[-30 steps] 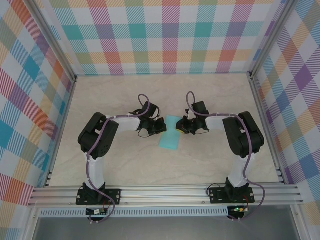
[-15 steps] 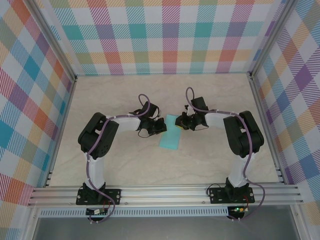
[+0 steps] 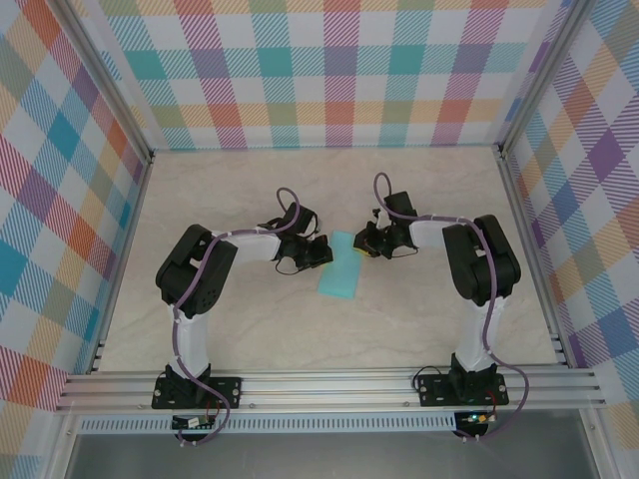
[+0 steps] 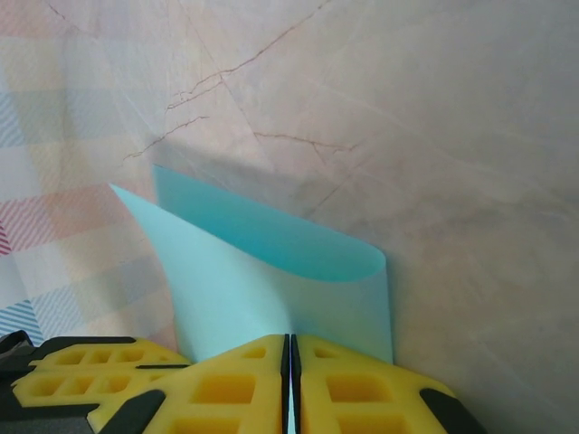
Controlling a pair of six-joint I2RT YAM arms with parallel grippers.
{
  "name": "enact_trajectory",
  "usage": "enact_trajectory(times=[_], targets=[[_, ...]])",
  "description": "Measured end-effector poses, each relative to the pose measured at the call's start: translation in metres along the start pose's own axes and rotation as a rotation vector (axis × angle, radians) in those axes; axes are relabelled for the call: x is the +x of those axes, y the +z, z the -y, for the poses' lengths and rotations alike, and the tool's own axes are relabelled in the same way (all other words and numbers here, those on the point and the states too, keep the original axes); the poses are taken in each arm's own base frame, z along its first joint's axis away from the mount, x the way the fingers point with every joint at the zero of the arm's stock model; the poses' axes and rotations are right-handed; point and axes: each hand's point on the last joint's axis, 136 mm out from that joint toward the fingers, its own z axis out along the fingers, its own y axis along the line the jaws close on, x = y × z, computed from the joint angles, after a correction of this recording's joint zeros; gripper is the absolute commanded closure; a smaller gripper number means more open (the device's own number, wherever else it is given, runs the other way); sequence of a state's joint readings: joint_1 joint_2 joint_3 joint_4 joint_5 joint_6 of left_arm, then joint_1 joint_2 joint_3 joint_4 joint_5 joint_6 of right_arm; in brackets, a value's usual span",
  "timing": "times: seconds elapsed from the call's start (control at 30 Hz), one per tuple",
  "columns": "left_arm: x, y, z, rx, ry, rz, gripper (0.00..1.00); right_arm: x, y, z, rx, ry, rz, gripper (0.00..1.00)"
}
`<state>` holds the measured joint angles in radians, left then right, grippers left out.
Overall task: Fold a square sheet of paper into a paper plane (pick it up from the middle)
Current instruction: Fold the square sheet of paper in half at the center of the table.
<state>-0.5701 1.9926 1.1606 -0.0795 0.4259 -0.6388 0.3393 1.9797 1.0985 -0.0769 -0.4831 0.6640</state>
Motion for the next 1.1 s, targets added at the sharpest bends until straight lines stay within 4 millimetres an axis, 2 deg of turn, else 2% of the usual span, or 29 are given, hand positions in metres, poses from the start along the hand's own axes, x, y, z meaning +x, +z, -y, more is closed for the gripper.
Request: enact_trajectory(times=[0.2,0.4,0.53,0.7,0.97,1.1], targets=[[0.0,0.0,0.0,0.0,0.0,0.0,1.0,-0.003,-0.003,-0.001,0.015,0.008,-0.004,0.88],[0.0,0.0,0.0,0.0,0.0,0.0,1.0,-0.022,-0.013,-0.011,-0.004,-0.002,0.027,0.88],[0.0,0.0,0.0,0.0,0.0,0.0,1.0,-0.03,-0.014,-0.01,-0.005,-0.002,0.037,0.88],[0.0,0.0,0.0,0.0,0.0,0.0,1.0,-0.028,-0.003,0.006,0.022,0.031,0.007,0.88],[0.0,0.0,0.0,0.0,0.0,0.0,1.0,-0.032,-0.006,0.007,0.041,0.045,0.006,0.88],[0.0,0.0,0.0,0.0,0.0,0.0,1.0,-0.033,-0.008,0.0,0.015,0.042,-0.002,0.88]])
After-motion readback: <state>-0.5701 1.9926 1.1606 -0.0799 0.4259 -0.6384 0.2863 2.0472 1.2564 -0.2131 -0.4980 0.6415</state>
